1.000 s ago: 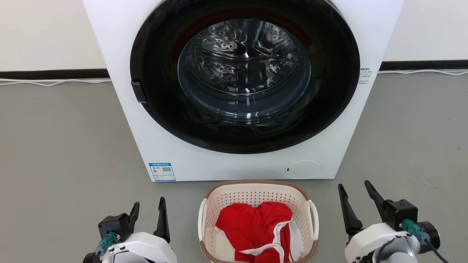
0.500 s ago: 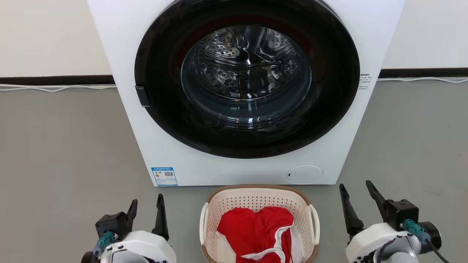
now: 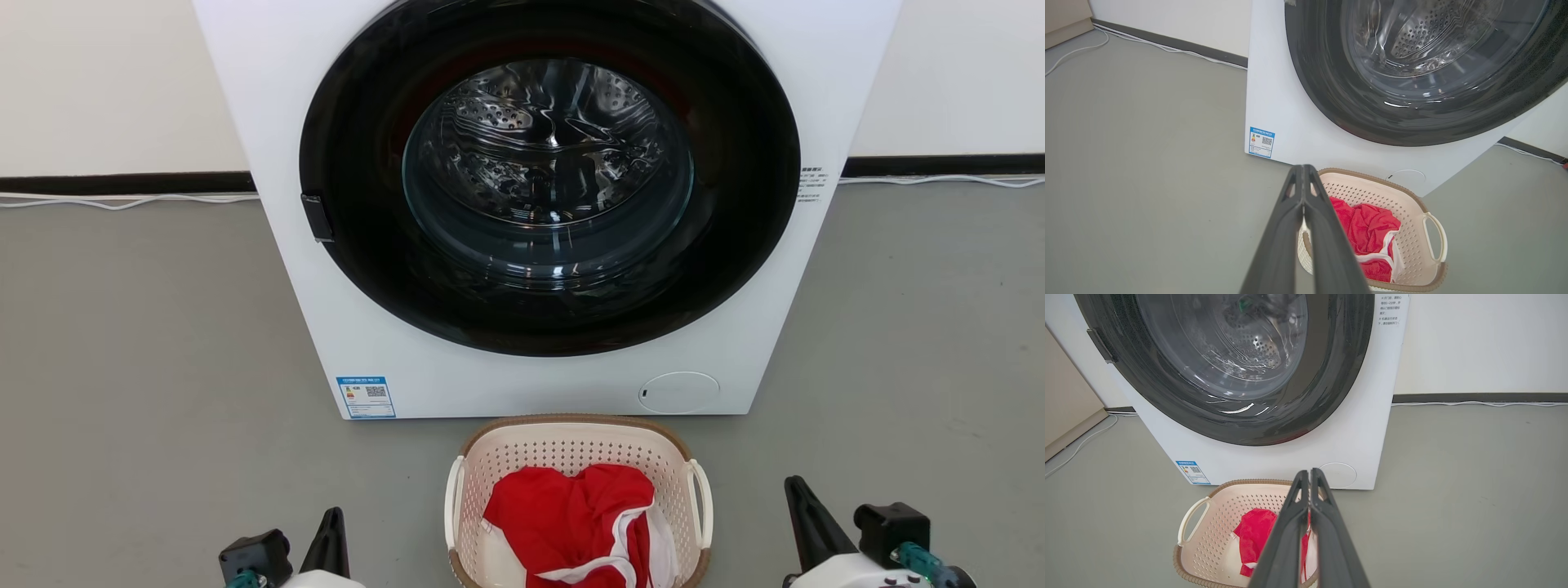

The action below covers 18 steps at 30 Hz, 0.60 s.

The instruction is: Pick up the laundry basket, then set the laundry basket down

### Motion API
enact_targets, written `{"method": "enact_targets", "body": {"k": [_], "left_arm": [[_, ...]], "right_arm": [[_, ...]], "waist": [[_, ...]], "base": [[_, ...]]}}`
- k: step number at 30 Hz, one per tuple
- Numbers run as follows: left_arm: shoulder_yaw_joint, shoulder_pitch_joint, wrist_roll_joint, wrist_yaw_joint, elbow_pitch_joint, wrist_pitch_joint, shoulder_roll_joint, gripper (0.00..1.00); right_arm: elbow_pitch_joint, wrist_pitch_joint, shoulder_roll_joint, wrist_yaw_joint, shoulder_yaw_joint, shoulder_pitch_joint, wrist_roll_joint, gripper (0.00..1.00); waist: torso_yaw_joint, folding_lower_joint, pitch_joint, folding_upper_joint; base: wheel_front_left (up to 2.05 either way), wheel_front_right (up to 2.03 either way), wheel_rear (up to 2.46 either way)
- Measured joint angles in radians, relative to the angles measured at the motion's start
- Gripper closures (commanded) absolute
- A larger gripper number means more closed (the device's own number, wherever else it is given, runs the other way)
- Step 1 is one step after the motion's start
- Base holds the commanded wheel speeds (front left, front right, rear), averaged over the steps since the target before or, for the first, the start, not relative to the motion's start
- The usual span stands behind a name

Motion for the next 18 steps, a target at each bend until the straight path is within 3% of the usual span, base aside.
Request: {"method": "enact_targets", "body": {"k": [18], "left_arm": [[0.027, 0.000, -0.179, -0.028, -0.040, 0.052, 0.000, 1.00]], "right_arm": [[-0.047, 0.049, 0.000, 0.000, -0.011, -0.001, 0.232, 1.00]], "waist": [[-0.002, 0.0002, 0.008, 0.0000]], "base": [[0.00, 0.00, 0.00]]}}
